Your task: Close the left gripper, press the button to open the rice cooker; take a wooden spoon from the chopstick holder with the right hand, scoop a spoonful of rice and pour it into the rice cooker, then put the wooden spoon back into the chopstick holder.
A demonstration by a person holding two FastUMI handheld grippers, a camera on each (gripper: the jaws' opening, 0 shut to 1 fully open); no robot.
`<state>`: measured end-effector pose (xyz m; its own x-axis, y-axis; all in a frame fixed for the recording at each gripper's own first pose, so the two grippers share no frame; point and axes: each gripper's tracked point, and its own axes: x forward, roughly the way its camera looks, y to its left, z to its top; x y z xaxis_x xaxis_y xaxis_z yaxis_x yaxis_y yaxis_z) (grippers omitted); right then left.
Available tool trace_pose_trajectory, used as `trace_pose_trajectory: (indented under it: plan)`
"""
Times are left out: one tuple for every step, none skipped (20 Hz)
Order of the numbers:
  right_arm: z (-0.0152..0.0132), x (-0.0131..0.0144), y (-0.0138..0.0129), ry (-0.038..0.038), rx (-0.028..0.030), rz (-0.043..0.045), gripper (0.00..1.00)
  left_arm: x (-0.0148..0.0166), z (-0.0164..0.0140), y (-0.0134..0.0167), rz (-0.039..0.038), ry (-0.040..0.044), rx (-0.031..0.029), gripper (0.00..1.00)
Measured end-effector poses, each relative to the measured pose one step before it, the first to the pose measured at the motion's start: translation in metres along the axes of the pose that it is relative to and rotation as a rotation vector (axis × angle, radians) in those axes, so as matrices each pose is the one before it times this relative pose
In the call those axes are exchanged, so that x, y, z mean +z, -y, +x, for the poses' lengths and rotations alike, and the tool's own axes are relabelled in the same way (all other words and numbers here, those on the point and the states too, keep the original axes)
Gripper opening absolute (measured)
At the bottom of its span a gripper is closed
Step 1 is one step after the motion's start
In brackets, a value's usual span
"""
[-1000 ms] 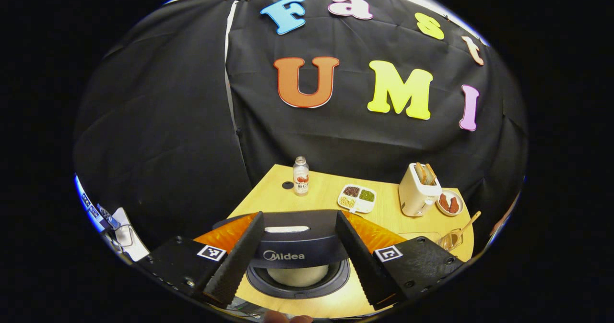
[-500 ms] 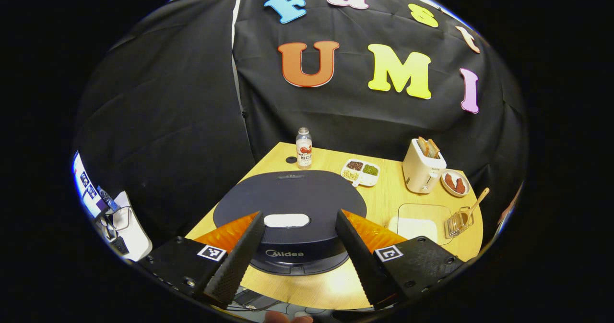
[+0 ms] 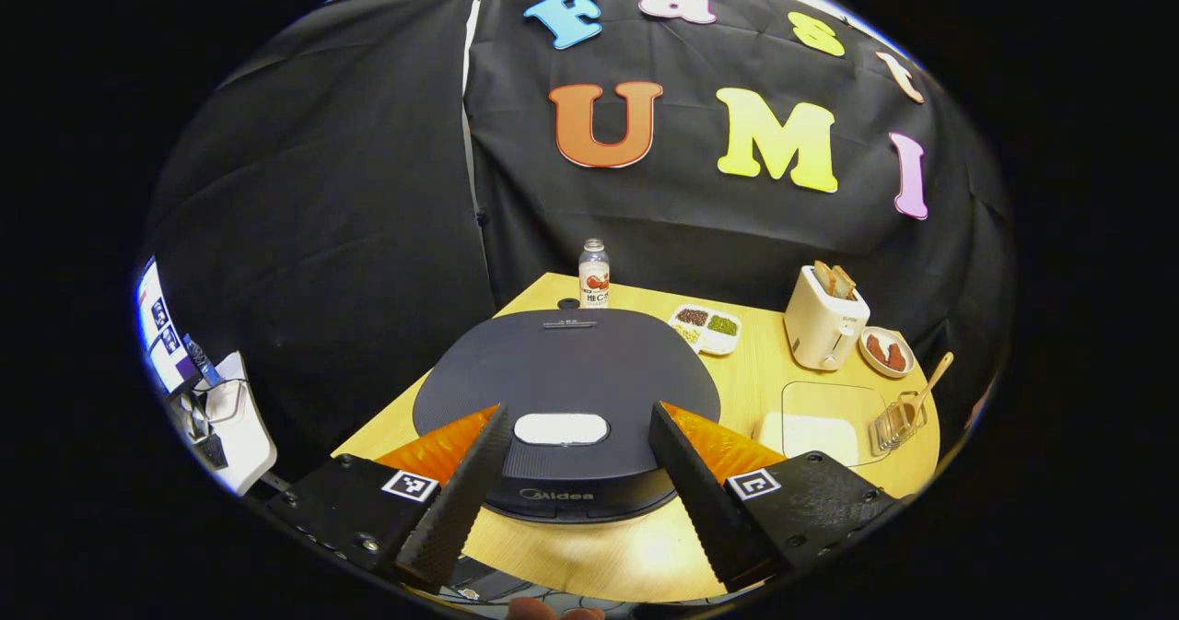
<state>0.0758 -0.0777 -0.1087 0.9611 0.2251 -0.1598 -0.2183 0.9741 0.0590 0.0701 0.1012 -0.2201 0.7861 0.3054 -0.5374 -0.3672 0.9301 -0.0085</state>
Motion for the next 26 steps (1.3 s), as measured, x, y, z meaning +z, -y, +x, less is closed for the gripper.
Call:
trace_pose_trajectory:
  plan:
    - [-0.00318,0.0006,-0.00131,-0.00078,-0.00228,-0.00522,1.0,-0.00588,0.00024,0.00017,-0.00195,-0.00405,-0.00256,0.99]
    - [-0.00163,-0.00026,-0.00024,-0.00177,-0.00209,-0.008,1.0,-0.0049,0.00142,0.0003,-0.00103,-0.00333,-0.00151,0.99]
    - [-0.00125,-0.0005,-0.00091,-0.00366,-0.00243,-0.00707,1.0,-0.0065,0.00121,0.00082,0.00349,-0.00725,-0.0013,0.99]
    - [-0.00134,-0.00061,-0.00146,-0.00084,-0.00068,-0.00341,1.0,-0.00771,0.00244,0.00071,-0.00034,-0.01094,0.00067,0.99]
    - [-0.00071,0.00108,-0.00142,-0.00085,-0.00203,-0.00038,1.0,-0.0068,0.00196,-0.00102,-0.00544,-0.01223,0.00172,0.99]
    - [-0.00177,-0.00076,-0.00207,-0.0022,0.00242,0.0035,1.0,0.00263,-0.00501,0.00041,-0.00374,0.02676,0.00456,0.99]
    - [-0.00026,-0.00115,-0.00453,-0.00577,0.00703,0.00135,0.97,-0.00005,0.00288,0.00043,0.0074,0.00154,0.00075,1.0]
    - [-0.00006,-0.00268,-0.00472,-0.00807,0.00684,-0.00562,1.0,-0.00186,-0.00068,-0.00029,-0.00261,0.01443,-0.00092,0.99]
    - [-0.00061,-0.0007,-0.00351,-0.00176,0.0056,-0.0053,1.0,-0.00138,0.00068,0.00058,-0.01748,0.00037,-0.0017,1.0]
    - [-0.00043,0.00054,-0.00312,0.00006,0.00449,-0.00531,1.0,-0.00275,0.00112,-0.00008,-0.00165,0.00775,-0.00117,0.99]
    - [0.00035,0.00088,-0.00442,0.00133,0.00587,-0.00307,1.0,-0.00638,0.00169,0.00094,0.00338,-0.00944,-0.00018,1.0]
    - [-0.00012,-0.0011,-0.00329,-0.00048,0.00434,-0.00089,0.97,0.00199,0.00016,-0.00063,-0.01343,0.02432,-0.00141,1.0]
    - [0.00068,0.00006,-0.00344,-0.00101,0.00409,0.00037,1.0,-0.00135,0.00132,0.00126,-0.01062,0.01321,-0.00284,1.0]
    - [0.00047,-0.00077,-0.00176,-0.00033,0.00161,-0.00046,1.0,0.00047,-0.00222,0.00023,0.00088,0.02235,-0.00028,1.0]
    - [0.00075,-0.00049,-0.0014,-0.00176,-0.00093,-0.00042,1.0,-0.00072,0.00125,0.00061,0.0107,0.00665,0.00119,1.0]
    - [-0.00019,-0.00145,-0.00066,-0.00193,-0.00141,-0.00111,1.0,0.00081,-0.00024,-0.00118,0.00955,0.01032,-0.00024,1.0]
    - [0.00057,0.00012,-0.00011,-0.00165,-0.00504,-0.00205,1.0,0.0016,-0.00055,-0.0005,-0.00229,-0.00245,-0.00214,1.0]
    - [-0.00012,0.00121,0.00145,0.00197,-0.0098,0.00222,0.97,-0.00015,-0.00273,-0.00166,0.00181,-0.00011,-0.00415,1.0]
    - [-0.00001,0.00088,0.00061,0.00172,-0.01143,0.00961,1.0,0.00013,0.00133,0.00022,0.00801,-0.00336,-0.0026,0.99]
    - [-0.00134,0.00018,-0.00067,0.00217,-0.00747,0.00834,0.97,0.00116,0.00116,-0.0003,0.00541,-0.00388,-0.00124,0.99]
    - [-0.00125,0.00138,-0.00045,0.00279,-0.00956,0.00567,0.97,0.00027,0.00021,0.00066,0.00606,-0.00575,-0.00026,0.99]
    - [-0.00117,0.00038,0.00089,0.00373,-0.00852,0.00734,1.0,0.00031,-0.00075,-0.00074,0.00386,-0.00583,0.00081,0.98]
    - [-0.00119,0.00087,0.00001,0.00498,-0.00727,0.00738,1.0,0.0021,0.00043,-0.0002,-0.00683,0.00132,-0.00036,0.98]
    - [0.00156,-0.00072,0.00049,0.00176,-0.00979,0.00713,1.0,0.00208,-0.00134,0.00069,-0.0121,0.00348,-0.01207,0.98]
    - [0.00146,-0.00245,0.00201,-0.0024,-0.01407,0.00063,1.0,0.00415,-0.00246,0.00138,-0.01167,0.01249,-0.01117,0.98]
    - [0.00103,-0.00137,0.0034,0.00063,-0.01483,0.00547,1.0,0.00616,-0.00154,0.00071,-0.00647,0.01633,-0.00941,0.99]
